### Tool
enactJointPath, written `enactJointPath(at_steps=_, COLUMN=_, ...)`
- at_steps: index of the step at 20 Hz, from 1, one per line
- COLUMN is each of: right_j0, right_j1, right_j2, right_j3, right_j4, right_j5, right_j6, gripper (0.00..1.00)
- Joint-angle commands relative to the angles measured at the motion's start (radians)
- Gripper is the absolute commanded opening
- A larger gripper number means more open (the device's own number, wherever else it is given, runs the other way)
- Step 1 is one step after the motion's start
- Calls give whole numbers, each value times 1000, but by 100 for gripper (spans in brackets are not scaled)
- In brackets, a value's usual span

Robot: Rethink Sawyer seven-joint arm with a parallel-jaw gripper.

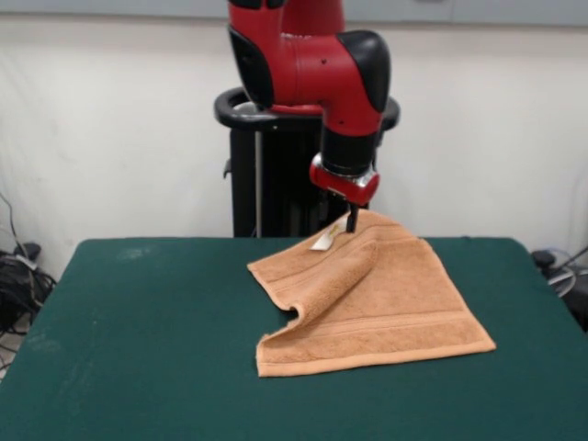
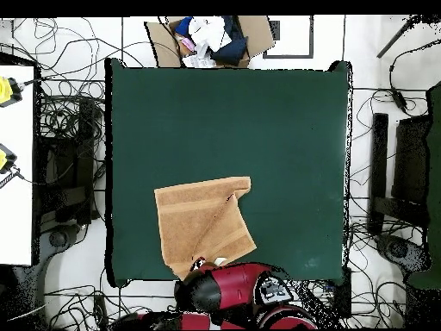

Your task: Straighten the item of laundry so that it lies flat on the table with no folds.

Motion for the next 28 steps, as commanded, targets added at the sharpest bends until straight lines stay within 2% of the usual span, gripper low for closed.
enactJointPath(at_steps=1, right_j0=-31, right_j1=-418, right_j2=80, right_j3=-111, right_j4=37, right_j5=241, right_j6=-166, gripper=100)
enactJointPath(at_steps=11, right_j0=-43, right_j1=-396, right_j2=87, right_j3=-101, right_j4=41, right_j5=216, right_j6=-138, gripper=100)
enactJointPath(at_steps=14, right_j0=-43, right_j1=-367, right_j2=79, right_j3=-101, right_j4=69, right_j5=238, right_j6=-108, gripper=100)
enactJointPath(at_steps=16, right_j0=-53, right_j1=-267, right_j2=68, right_j3=-106, right_j4=89, right_j5=193, right_j6=-33, gripper=100)
enactJointPath(at_steps=19, right_j0=-24, right_j1=-217, right_j2=25, right_j3=-135, right_j4=45, right_j5=94, right_j6=-8, gripper=100)
enactJointPath(at_steps=23, right_j0=0, right_j1=-290, right_j2=10, right_j3=-131, right_j4=33, right_j5=145, right_j6=-48, gripper=100)
enactJointPath(at_steps=24, right_j0=15, right_j1=-351, right_j2=3, right_j3=-128, right_j4=50, right_j5=231, right_j6=-85, gripper=100)
enactJointPath(at_steps=25, right_j0=7, right_j1=-370, right_j2=12, right_j3=-122, right_j4=57, right_j5=255, right_j6=-100, gripper=100)
enactJointPath(at_steps=28, right_j0=11, right_j1=-366, right_j2=10, right_j3=-130, right_j4=60, right_j5=268, right_j6=-105, gripper=100)
